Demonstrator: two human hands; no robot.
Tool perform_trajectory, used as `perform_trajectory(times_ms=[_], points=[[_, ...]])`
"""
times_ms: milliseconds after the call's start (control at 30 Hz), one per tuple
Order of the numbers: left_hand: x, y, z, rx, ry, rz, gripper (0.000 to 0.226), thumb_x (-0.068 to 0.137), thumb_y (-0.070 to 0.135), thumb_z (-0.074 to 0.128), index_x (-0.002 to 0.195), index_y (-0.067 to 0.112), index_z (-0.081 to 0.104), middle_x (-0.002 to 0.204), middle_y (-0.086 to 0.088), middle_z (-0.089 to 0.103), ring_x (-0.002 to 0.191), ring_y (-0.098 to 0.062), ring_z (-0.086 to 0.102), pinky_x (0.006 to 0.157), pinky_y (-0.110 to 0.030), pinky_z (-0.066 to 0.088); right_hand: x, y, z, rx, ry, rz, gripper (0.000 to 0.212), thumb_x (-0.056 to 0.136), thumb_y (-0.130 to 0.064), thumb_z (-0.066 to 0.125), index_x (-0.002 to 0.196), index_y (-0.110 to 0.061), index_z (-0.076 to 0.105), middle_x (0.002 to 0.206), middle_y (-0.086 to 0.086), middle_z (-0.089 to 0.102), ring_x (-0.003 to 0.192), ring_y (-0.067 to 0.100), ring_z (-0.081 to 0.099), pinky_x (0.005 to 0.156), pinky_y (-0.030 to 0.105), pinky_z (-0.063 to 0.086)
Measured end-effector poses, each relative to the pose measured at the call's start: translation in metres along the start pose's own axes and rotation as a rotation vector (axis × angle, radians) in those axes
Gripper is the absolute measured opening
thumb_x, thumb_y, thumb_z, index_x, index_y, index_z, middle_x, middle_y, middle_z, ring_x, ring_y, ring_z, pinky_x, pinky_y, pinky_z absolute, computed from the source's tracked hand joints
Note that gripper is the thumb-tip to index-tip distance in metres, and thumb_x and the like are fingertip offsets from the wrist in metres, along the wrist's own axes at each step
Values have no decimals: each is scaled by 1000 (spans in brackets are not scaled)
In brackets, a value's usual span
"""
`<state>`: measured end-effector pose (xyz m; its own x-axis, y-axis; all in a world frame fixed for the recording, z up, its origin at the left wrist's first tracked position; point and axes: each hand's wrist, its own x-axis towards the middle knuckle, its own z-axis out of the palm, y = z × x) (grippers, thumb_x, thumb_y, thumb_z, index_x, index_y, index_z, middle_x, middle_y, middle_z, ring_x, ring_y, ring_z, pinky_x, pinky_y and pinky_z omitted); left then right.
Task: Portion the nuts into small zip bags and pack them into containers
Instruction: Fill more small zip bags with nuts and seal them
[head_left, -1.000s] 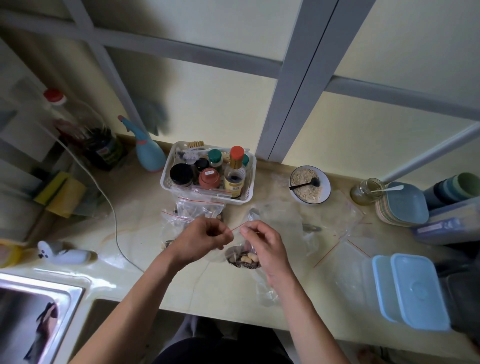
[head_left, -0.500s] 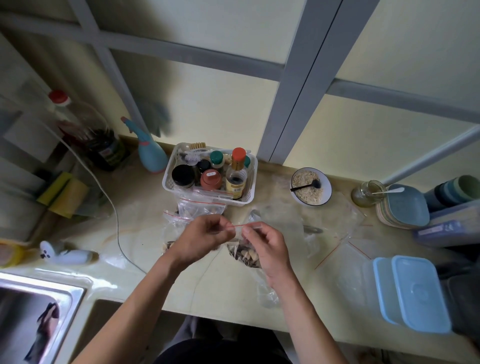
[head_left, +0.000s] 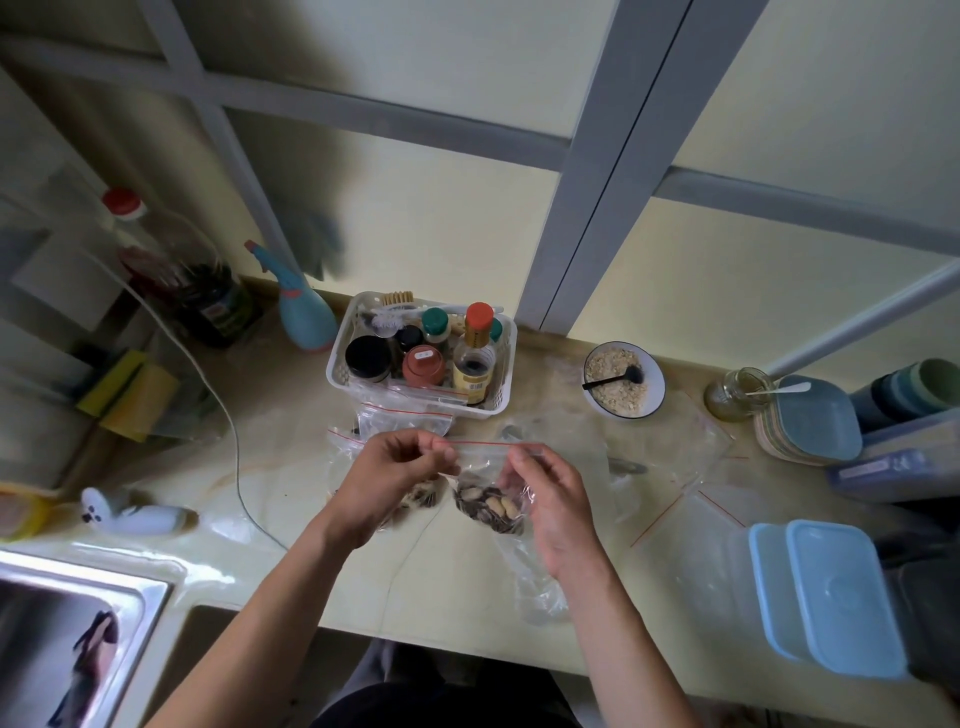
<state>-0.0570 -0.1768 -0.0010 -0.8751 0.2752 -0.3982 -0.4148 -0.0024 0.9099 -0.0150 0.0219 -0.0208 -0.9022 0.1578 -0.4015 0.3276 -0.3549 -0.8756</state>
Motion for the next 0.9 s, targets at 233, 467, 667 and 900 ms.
perform_trajectory(times_ms=[233,467,667,900], points=[[3,2,-1,40,-47,16,29,93,10,68,88,-17,58,85,-19,68,75,-12,68,75,-20,50,5,-1,-2,10,40,53,11,97,-7,62,90,-6,70,71,4,63,68,17,58,69,29,47],[6,6,2,100,-68,58,25,95,6,65,87,-17,58,83,-18,63,75,-14,64,71,-16,49,7,-3,-7,-88,5,20,17,94,-13,71,109,-7,63,95,8,71,89,21,69,81,29,55],[5,10,0,72,-80,83,23,93,5,67,88,-14,54,77,-14,59,74,-20,55,72,-27,49,12,-21,-8,-370,-194,-67,16,87,-29,74,92,-14,74,86,3,71,83,14,64,81,31,50],[6,10,-1,70,-121,86,16,94,5,66,93,-9,58,81,-14,59,78,-20,56,74,-24,49,17,-19,-1,-632,-297,-119,20,80,-41,77,86,-22,74,81,8,72,74,17,63,75,52,55]])
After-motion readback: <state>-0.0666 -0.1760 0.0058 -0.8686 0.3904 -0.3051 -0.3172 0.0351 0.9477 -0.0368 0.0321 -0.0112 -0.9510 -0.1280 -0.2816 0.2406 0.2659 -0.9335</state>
